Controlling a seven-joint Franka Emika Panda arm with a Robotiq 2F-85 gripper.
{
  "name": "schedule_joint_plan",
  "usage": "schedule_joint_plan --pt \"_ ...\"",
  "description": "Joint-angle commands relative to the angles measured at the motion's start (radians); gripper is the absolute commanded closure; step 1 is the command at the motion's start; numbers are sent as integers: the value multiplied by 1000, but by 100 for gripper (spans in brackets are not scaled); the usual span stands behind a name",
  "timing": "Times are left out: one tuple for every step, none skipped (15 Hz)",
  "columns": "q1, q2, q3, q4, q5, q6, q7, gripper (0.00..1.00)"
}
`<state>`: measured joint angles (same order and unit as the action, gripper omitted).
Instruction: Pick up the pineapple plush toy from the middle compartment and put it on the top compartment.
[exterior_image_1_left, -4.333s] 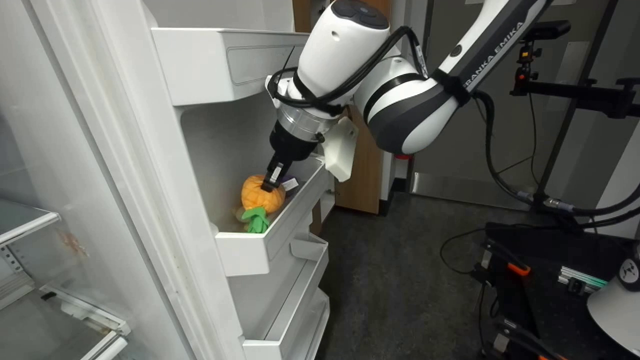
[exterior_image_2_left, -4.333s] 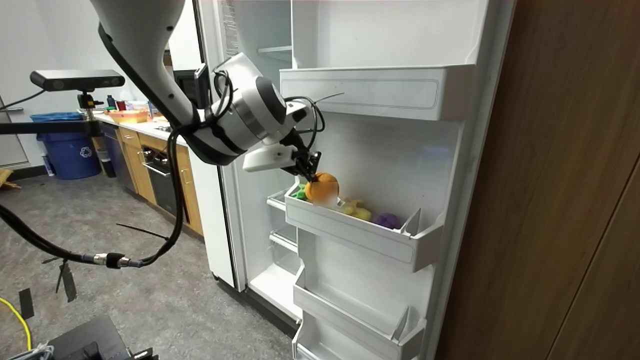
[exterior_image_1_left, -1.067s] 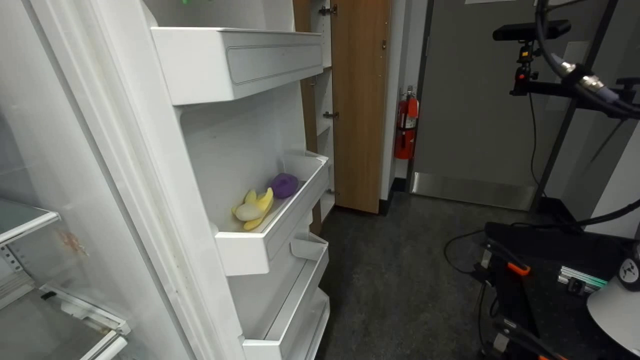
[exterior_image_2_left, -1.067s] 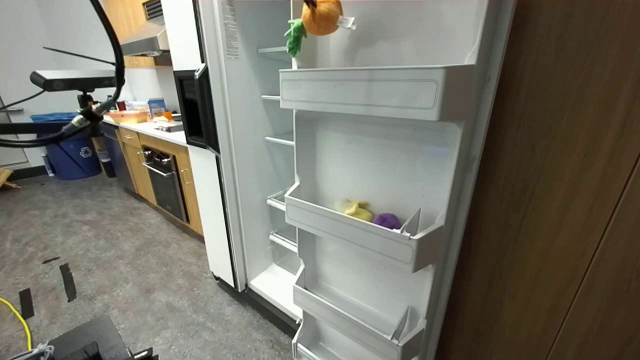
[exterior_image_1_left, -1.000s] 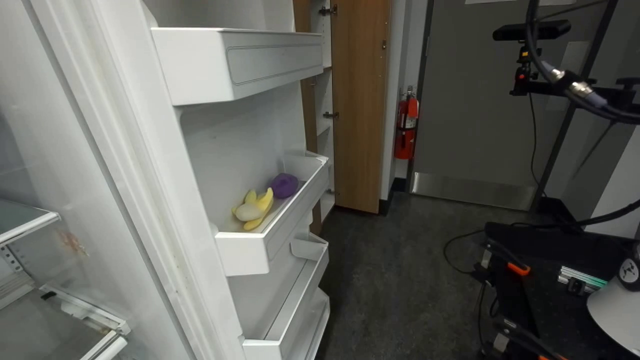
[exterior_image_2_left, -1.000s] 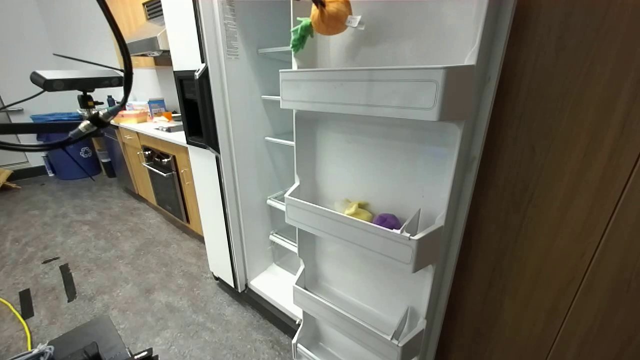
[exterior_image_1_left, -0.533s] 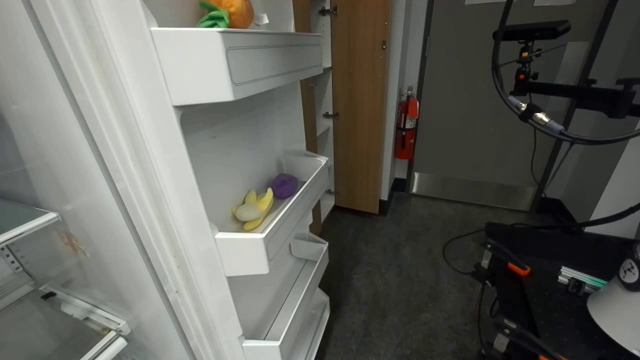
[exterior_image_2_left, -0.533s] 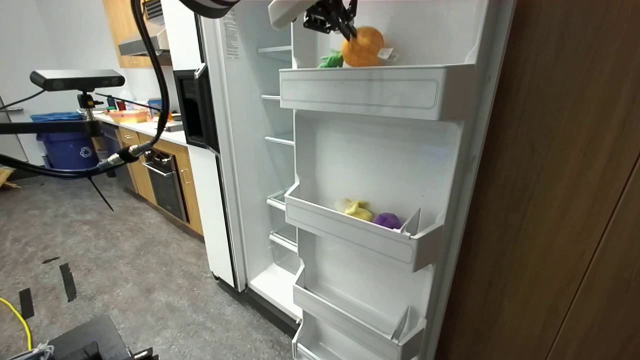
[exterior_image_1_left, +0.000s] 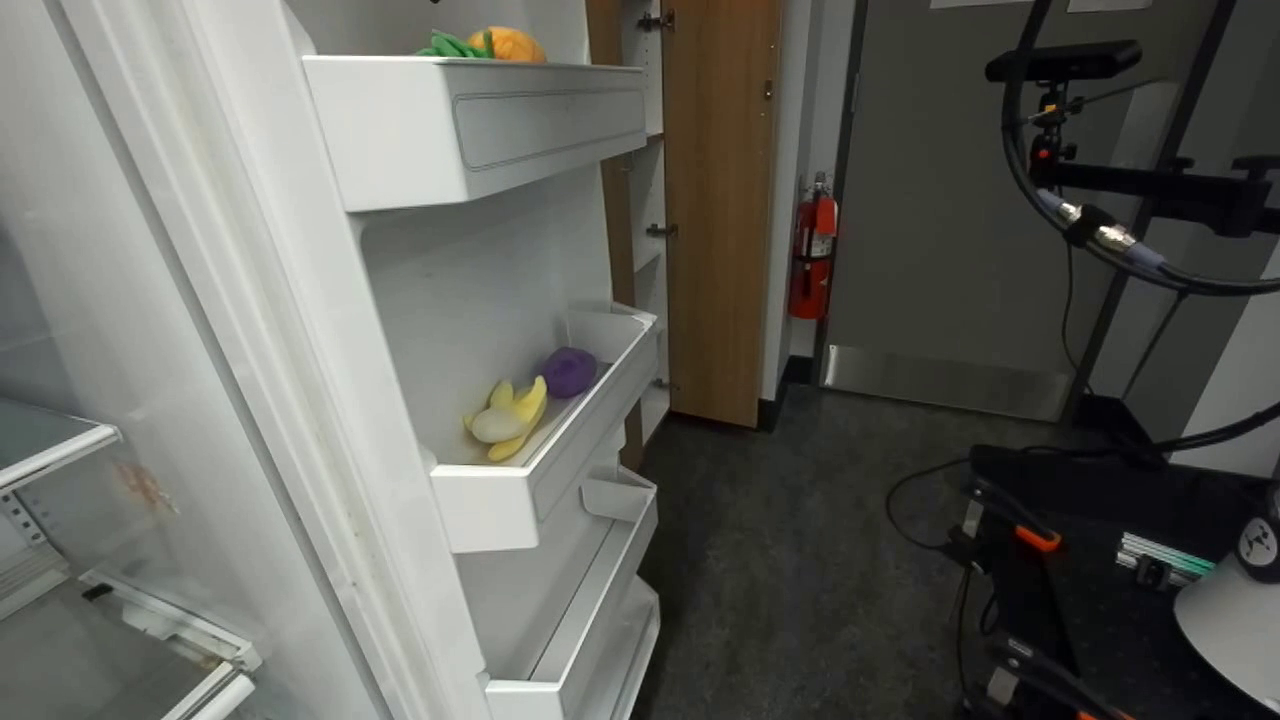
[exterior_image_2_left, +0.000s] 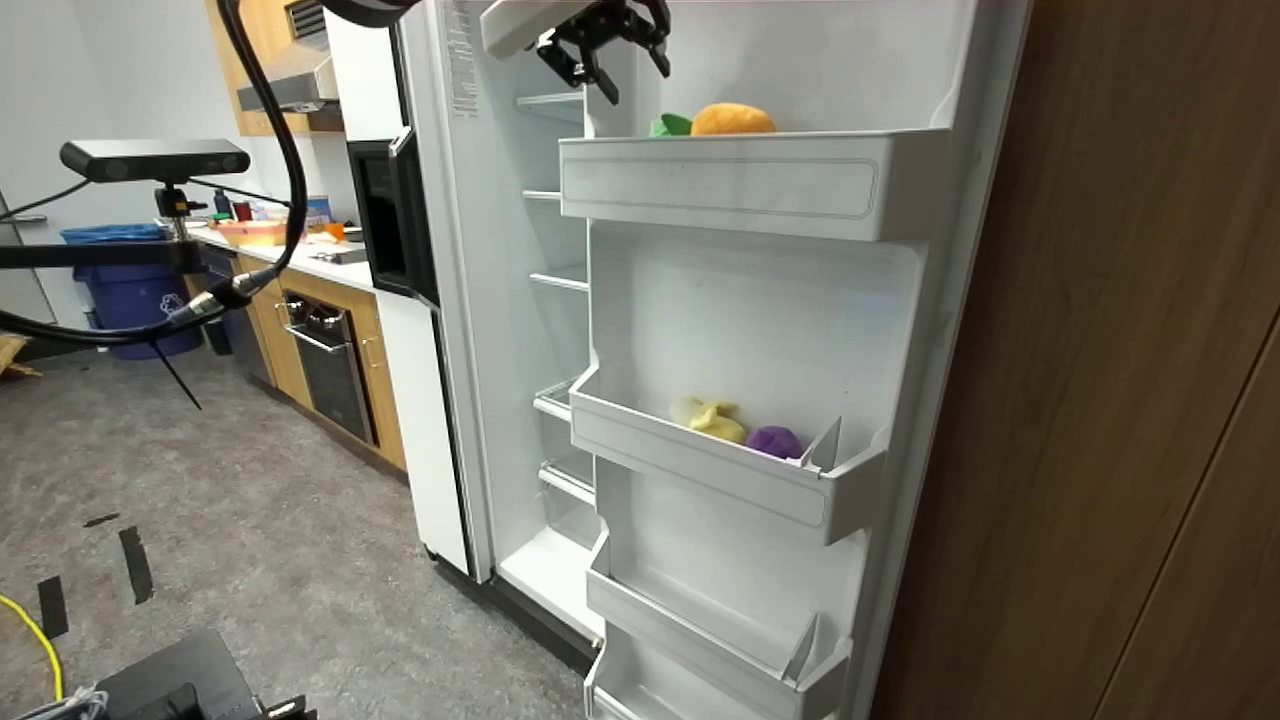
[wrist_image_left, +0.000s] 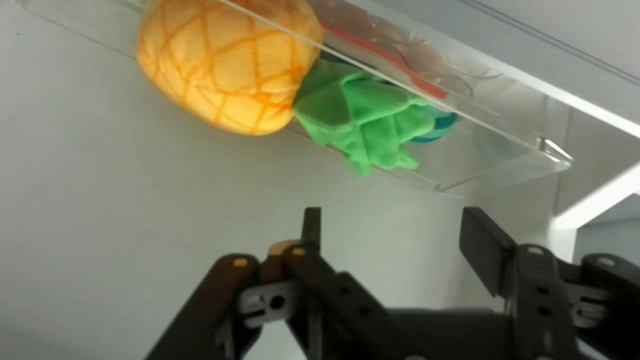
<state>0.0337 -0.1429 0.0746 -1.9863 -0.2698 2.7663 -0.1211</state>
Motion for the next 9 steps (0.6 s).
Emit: schedule_joint_plan --pt "35 -83 5 -39 50 -111 -47 0" --pt "41 -104 7 -47 51 -141 -50 0" --pt "53 -127 6 -59 69 -167 -67 0" --pt "64 -157 -1 -67 90 -202 -95 0" --pt "71 -183 0 -79 94 -229 -104 0" --pt "79 -206 -2 -86 105 -264 -123 0" --pt "85 -241 -4 -100 110 -314 -138 0" --pt "93 -266 -7 -108 124 -362 -153 0" --pt "101 -285 -8 -113 138 -427 -163 0"
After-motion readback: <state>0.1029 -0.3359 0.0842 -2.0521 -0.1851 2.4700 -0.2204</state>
